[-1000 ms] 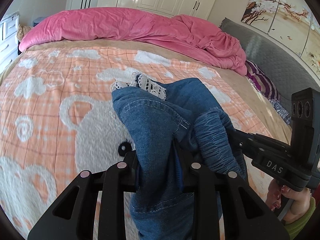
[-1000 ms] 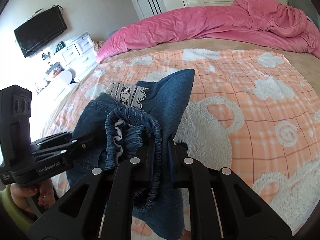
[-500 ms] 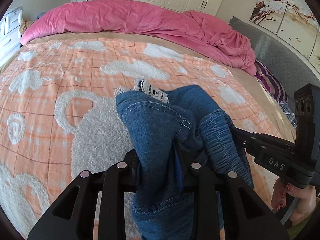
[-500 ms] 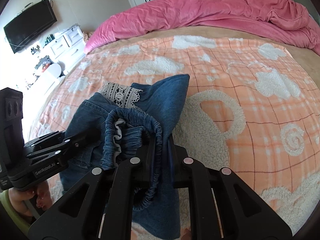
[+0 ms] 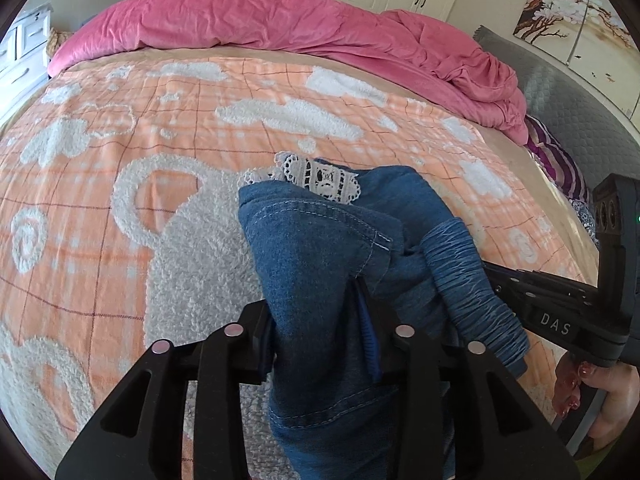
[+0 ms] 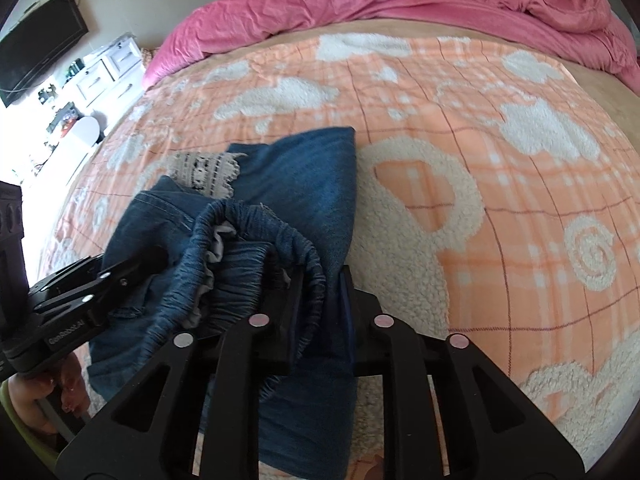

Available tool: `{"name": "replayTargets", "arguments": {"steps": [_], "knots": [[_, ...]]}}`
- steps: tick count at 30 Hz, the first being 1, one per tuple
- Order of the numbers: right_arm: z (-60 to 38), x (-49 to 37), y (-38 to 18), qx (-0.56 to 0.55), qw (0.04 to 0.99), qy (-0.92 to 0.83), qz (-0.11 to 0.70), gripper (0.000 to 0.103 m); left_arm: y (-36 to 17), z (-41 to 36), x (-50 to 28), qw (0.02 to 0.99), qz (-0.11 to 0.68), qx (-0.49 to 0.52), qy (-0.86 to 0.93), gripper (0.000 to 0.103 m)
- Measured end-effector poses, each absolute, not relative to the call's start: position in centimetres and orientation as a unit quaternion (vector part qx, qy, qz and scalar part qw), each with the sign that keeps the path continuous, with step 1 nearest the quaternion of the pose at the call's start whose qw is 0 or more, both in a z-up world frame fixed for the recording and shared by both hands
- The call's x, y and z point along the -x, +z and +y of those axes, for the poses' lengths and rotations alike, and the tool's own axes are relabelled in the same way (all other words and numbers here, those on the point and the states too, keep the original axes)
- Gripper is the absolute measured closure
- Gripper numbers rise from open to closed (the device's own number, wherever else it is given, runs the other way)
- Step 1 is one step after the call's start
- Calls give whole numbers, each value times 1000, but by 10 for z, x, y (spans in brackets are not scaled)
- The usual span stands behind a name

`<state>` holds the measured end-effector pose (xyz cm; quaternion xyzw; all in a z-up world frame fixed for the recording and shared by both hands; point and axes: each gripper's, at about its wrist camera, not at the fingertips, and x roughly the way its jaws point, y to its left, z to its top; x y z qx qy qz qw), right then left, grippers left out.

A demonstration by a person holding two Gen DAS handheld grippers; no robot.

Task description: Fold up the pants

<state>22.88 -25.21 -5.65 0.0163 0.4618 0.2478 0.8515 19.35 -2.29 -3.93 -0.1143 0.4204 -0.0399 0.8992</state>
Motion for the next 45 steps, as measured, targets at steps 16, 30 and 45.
{"name": "replayTargets", "arguments": {"steps": [16,30,45], "knots": [[-263,-222,-63,-5,858,219,466,60,-46,-18,-187,895,430,117,-15,40],[-268,-193,-52,31,874,216,435,47,-37,-12,-163,897,426,117,-12,30],[-284,-146,-32,20,898,213,385,23,-20,-22,-120,908,405,102,-22,18]]}}
